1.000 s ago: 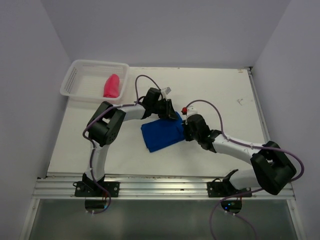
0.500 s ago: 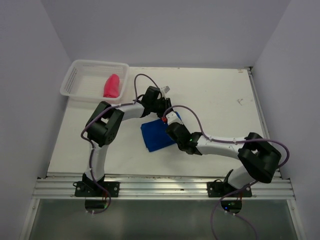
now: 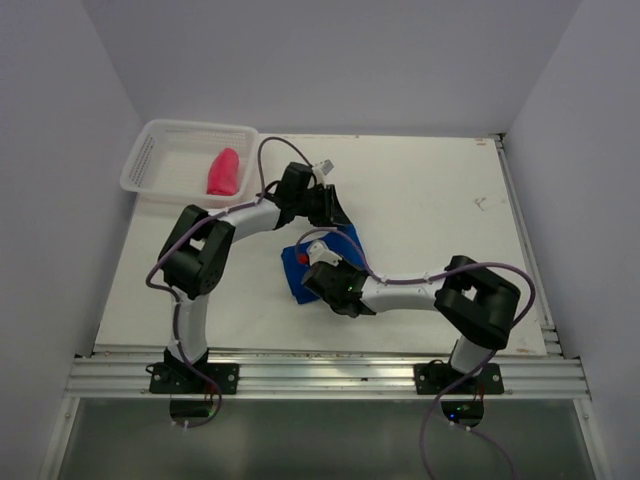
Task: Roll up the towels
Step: Roll the towel
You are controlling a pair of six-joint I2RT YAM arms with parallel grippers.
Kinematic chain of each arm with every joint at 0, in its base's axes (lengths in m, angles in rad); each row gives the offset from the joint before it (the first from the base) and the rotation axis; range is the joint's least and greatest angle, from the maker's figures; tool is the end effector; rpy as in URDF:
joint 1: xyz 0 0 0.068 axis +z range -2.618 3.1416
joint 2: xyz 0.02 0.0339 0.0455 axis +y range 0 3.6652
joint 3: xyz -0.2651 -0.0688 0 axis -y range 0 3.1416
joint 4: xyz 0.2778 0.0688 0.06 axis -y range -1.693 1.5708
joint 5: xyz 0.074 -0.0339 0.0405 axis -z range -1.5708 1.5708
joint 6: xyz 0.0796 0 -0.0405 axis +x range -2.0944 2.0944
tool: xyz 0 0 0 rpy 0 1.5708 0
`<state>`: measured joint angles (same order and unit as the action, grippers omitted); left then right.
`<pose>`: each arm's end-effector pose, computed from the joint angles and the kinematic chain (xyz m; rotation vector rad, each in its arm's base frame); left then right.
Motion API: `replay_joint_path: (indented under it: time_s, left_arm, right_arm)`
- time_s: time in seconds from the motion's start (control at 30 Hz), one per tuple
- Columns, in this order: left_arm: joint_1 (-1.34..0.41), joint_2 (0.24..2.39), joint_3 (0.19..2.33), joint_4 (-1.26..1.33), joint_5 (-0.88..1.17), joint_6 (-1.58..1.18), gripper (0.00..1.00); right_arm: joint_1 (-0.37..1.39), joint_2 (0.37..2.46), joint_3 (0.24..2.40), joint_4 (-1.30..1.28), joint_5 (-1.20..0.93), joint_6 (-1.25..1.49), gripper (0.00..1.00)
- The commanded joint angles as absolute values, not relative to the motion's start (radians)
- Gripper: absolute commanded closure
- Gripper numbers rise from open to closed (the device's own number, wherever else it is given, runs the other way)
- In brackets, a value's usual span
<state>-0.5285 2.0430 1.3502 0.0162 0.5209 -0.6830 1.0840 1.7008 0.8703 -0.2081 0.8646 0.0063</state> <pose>0.4154 -0.2884 0.1288 0.1216 2.4377 -1.1914 0.2172 0.2808 0.1035 -0.8923 2.0322 -0.5576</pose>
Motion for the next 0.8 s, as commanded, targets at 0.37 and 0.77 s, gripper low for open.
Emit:
replay_joint_path:
  time_s: [0.37, 0.77]
  left_arm:
    - [-0.54, 1.942, 1.284, 0.037, 0.548, -0.634, 0.68]
    - [-0.58, 1.954, 1.246, 0.092, 0.586, -0.63, 0.68]
  right_arm:
    - [1.144, 1.902, 1.038, -0.324, 0.957, -0.049, 1.0]
    - [1.147, 1.963, 1.066, -0.354, 0.965, -0.049, 1.0]
